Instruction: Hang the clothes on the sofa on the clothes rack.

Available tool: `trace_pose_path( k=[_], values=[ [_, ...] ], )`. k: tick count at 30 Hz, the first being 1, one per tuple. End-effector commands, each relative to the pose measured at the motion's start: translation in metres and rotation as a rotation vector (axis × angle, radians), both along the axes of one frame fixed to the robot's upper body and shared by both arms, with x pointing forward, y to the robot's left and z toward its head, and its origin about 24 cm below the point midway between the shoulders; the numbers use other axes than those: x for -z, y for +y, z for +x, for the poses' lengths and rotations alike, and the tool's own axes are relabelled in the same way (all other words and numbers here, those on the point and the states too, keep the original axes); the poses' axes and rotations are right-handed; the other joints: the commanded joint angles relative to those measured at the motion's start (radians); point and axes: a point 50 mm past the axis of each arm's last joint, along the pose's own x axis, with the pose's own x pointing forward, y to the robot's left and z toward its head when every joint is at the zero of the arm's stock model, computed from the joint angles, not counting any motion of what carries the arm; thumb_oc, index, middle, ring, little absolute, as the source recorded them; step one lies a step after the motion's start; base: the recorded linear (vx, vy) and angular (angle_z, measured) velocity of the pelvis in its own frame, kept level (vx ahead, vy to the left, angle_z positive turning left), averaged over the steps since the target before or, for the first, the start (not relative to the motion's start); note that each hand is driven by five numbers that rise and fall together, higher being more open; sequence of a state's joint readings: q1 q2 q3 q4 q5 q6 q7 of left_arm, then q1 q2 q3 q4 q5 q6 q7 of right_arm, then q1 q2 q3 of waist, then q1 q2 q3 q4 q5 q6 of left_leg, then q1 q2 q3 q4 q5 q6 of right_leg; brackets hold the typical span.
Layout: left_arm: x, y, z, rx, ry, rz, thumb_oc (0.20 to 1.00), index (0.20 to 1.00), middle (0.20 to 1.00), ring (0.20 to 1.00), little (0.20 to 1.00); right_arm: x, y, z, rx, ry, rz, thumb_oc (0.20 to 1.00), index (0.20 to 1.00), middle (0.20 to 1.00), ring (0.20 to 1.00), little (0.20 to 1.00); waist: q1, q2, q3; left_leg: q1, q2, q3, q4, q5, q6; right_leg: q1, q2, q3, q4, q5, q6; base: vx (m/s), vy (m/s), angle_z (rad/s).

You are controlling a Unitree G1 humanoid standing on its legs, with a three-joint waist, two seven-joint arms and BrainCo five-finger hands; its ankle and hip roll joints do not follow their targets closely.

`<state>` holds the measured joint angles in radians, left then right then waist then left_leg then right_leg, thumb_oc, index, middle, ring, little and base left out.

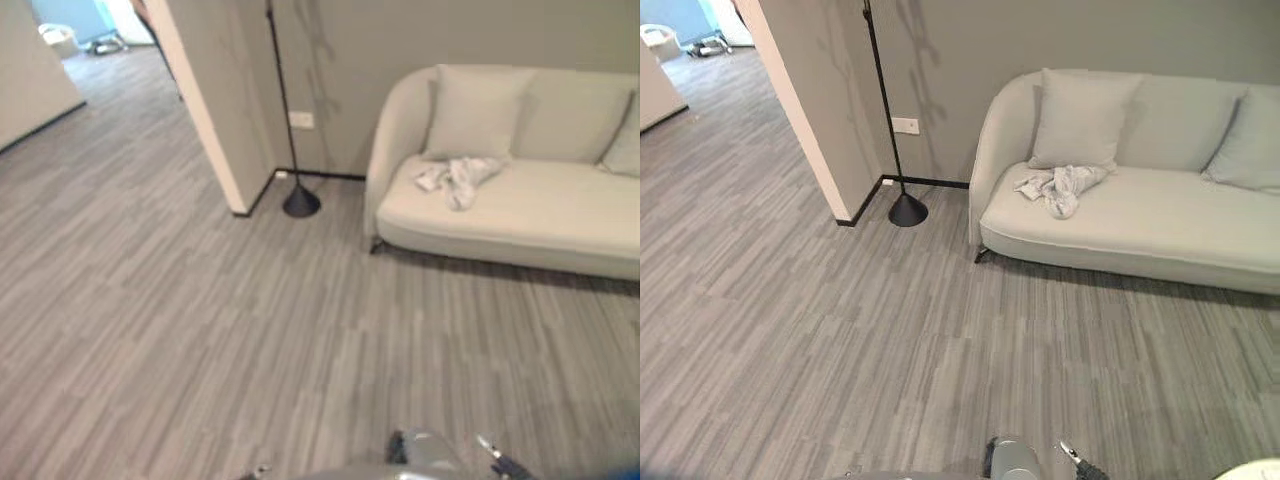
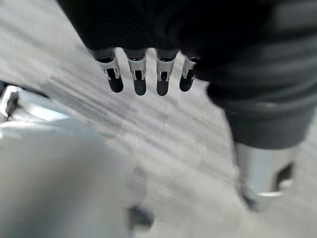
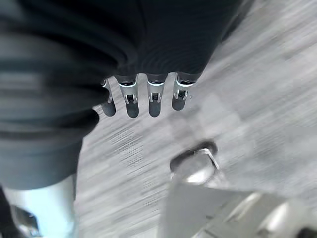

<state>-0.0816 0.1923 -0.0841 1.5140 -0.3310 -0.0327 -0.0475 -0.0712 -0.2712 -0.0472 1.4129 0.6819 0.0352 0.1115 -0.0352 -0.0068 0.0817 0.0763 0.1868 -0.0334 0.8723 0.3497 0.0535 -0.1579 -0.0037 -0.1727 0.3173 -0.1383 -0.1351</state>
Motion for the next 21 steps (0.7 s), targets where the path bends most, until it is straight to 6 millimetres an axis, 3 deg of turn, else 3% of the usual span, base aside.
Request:
trace_pose_path(
  k=[1, 3, 4, 6, 7, 9, 11, 12, 13, 14, 15, 17, 18, 19, 21],
  values=[
    [-0.003, 0.015, -0.005, 0.002, -0.002, 0.041, 1.000, 1.000, 1.000, 1.000, 1.000, 0.001, 0.002, -0.002, -0.142, 0.051, -0.046, 1.000, 1.000, 1.000, 1.000, 1.000, 0.063, -0.064, 0.019, -0.208, -0.124, 0.003, -0.127, -0.299, -0.028, 0.126, -0.061, 0.106, -0.216, 0.176, 0.159, 0.66, -0.218, -0.60],
    [-0.002, 0.015, -0.007, -0.001, 0.002, 0.034, 1.000, 1.000, 1.000, 1.000, 1.000, 0.000, 0.001, -0.001, -0.147, 0.045, -0.047, 1.000, 1.000, 1.000, 1.000, 1.000, 0.109, -0.060, 0.024, -0.288, -0.190, 0.061, -0.360, -0.300, -0.033, 0.194, -0.052, 0.143, -0.253, 0.158, 0.172, 0.75, -0.133, -0.69],
    [-0.002, 0.013, -0.010, 0.010, 0.010, 0.025, 1.000, 1.000, 1.000, 1.000, 1.000, 0.001, 0.001, -0.002, -0.189, 0.053, -0.053, 1.000, 1.000, 1.000, 1.000, 1.000, 0.127, -0.043, 0.022, -0.296, -0.218, 0.071, -0.539, -0.288, -0.034, 0.237, -0.024, 0.150, -0.271, 0.139, 0.177, 0.70, -0.012, -0.87],
    [0.001, 0.004, -0.015, 0.050, 0.035, -0.009, 1.000, 1.000, 1.000, 1.000, 1.000, 0.002, 0.004, -0.006, -0.263, 0.083, -0.049, 1.000, 1.000, 1.000, 1.000, 1.000, 0.161, -0.005, 0.005, -0.310, -0.237, 0.069, -0.808, -0.215, -0.045, 0.319, 0.025, 0.162, -0.301, 0.092, 0.171, 0.79, -0.022, -0.91],
    [0.002, 0.002, -0.018, 0.075, 0.056, -0.015, 1.000, 1.000, 1.000, 1.000, 1.000, 0.004, 0.007, -0.010, -0.284, 0.108, -0.042, 1.000, 1.000, 1.000, 1.000, 1.000, 0.185, -0.009, 0.013, -0.348, -0.262, 0.074, -0.934, -0.196, -0.058, 0.383, 0.039, 0.187, -0.310, 0.052, 0.164, 0.79, -0.031, -0.47],
    [0.002, 0.000, -0.023, 0.088, 0.079, -0.024, 1.000, 1.000, 1.000, 1.000, 1.000, 0.005, 0.010, -0.015, -0.281, 0.136, -0.016, 1.000, 1.000, 1.000, 1.000, 1.000, 0.215, -0.003, 0.007, -0.429, -0.268, 0.091, -0.960, -0.189, -0.073, 0.449, 0.054, 0.216, -0.308, 0.005, 0.150, 0.76, 0.003, -0.50],
    [0.003, 0.000, -0.029, 0.080, 0.096, -0.031, 1.000, 1.000, 1.000, 1.000, 1.000, 0.006, 0.012, -0.016, -0.296, 0.150, -0.009, 1.000, 1.000, 1.000, 1.000, 1.000, 0.232, -0.008, 0.000, -0.431, -0.264, 0.103, -0.960, -0.172, -0.074, 0.479, 0.054, 0.241, -0.297, -0.022, 0.147, 0.67, 0.061, -1.39],
    [0.002, 0.005, -0.043, 0.039, 0.132, -0.029, 1.000, 1.000, 1.000, 1.000, 1.000, 0.007, 0.019, -0.013, -0.362, 0.156, 0.003, 1.000, 1.000, 1.000, 1.000, 1.000, 0.264, -0.015, -0.017, -0.423, -0.228, 0.115, -0.921, -0.132, -0.065, 0.533, 0.042, 0.279, -0.279, -0.063, 0.150, 0.87, 0.143, -1.40],
    [0.001, 0.009, -0.047, 0.024, 0.141, -0.021, 1.000, 1.000, 1.000, 1.000, 1.000, 0.008, 0.023, -0.015, -0.379, 0.163, 0.017, 1.000, 1.000, 1.000, 1.000, 1.000, 0.275, -0.026, -0.029, -0.445, -0.218, 0.128, -0.845, -0.125, -0.054, 0.560, 0.031, 0.284, -0.257, -0.074, 0.155, 1.13, 0.201, -0.91],
    [0.001, 0.012, -0.049, 0.005, 0.143, -0.007, 1.000, 1.000, 1.000, 1.000, 1.000, 0.009, 0.025, -0.015, -0.386, 0.168, 0.021, 1.000, 1.000, 1.000, 1.000, 1.000, 0.285, -0.050, -0.043, -0.468, -0.219, 0.129, -0.767, -0.116, -0.048, 0.569, -0.001, 0.285, -0.226, -0.047, 0.166, 0.83, 0.171, -0.67],
    [0.000, 0.016, -0.048, -0.017, 0.135, 0.003, 1.000, 1.000, 1.000, 1.000, 1.000, 0.009, 0.027, -0.018, -0.388, 0.177, 0.036, 1.000, 1.000, 1.000, 1.000, 1.000, 0.289, -0.069, -0.060, -0.485, -0.229, 0.129, -0.700, -0.134, -0.035, 0.539, -0.021, 0.267, -0.167, 0.025, 0.191, 0.72, 0.133, -0.87],
    [0.000, 0.016, -0.041, -0.033, 0.113, -0.009, 1.000, 1.000, 1.000, 1.000, 1.000, 0.011, 0.032, -0.022, -0.428, 0.191, 0.041, 1.000, 1.000, 1.000, 1.000, 1.000, 0.290, -0.091, -0.074, -0.437, -0.252, 0.138, -0.672, -0.194, -0.003, 0.480, -0.059, 0.227, 0.000, 0.186, 0.284, 0.66, 0.113, -0.70],
    [-0.001, 0.017, -0.036, -0.020, 0.098, -0.004, 1.000, 1.000, 1.000, 1.000, 1.000, 0.011, 0.035, -0.020, -0.441, 0.178, 0.046, 1.000, 1.000, 1.000, 1.000, 1.000, 0.288, -0.092, -0.070, -0.408, -0.261, 0.161, -0.670, -0.224, 0.015, 0.441, -0.076, 0.193, 0.112, 0.332, 0.332, 0.63, 0.141, -0.17],
    [-0.001, 0.016, -0.031, -0.008, 0.088, -0.004, 1.000, 1.000, 1.000, 1.000, 1.000, 0.011, 0.037, -0.015, -0.442, 0.161, 0.047, 1.000, 1.000, 1.000, 1.000, 1.000, 0.278, -0.081, -0.068, -0.370, -0.260, 0.164, -0.682, -0.244, 0.027, 0.408, -0.091, 0.156, 0.181, 0.380, 0.342, 0.60, 0.187, -0.12],
    [-0.001, 0.015, -0.028, 0.045, 0.096, 0.002, 1.000, 1.000, 1.000, 1.000, 1.000, 0.010, 0.039, -0.008, -0.454, 0.119, 0.036, 1.000, 1.000, 1.000, 1.000, 1.000, 0.236, -0.033, -0.067, -0.240, -0.256, 0.169, -0.748, -0.271, 0.045, 0.328, -0.119, 0.061, 0.339, 0.395, 0.316, 0.54, 0.240, -0.27]
  ],
)
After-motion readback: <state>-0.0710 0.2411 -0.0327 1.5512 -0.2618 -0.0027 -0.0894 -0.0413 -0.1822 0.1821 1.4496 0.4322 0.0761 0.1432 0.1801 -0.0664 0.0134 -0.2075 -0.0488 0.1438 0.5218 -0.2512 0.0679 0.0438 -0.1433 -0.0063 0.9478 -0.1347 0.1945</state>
